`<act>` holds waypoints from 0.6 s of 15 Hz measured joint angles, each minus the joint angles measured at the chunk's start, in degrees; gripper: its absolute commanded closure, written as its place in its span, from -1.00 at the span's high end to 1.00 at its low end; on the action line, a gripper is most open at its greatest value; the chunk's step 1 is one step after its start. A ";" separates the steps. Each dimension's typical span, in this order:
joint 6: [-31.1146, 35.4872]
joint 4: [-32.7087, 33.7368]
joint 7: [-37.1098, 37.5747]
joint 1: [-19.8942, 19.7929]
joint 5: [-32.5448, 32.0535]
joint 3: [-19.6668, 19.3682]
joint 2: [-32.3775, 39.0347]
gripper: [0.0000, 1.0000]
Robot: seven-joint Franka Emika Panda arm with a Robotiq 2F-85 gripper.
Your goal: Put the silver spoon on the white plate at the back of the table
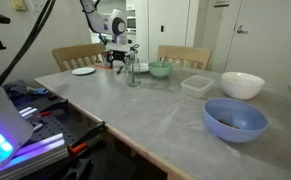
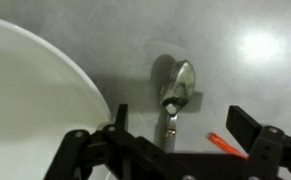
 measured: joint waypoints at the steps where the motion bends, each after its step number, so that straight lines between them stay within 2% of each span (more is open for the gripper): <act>1: 0.07 -0.02 0.14 0.14 -0.21 -0.07 0.00 1.00; 6: 0.41 0.02 1.47 1.07 -1.54 -0.80 0.00 0.96; 8: 0.42 0.19 1.88 1.47 -1.98 -1.22 0.00 0.85; 9: 0.42 0.30 2.03 1.65 -2.12 -1.40 0.00 0.73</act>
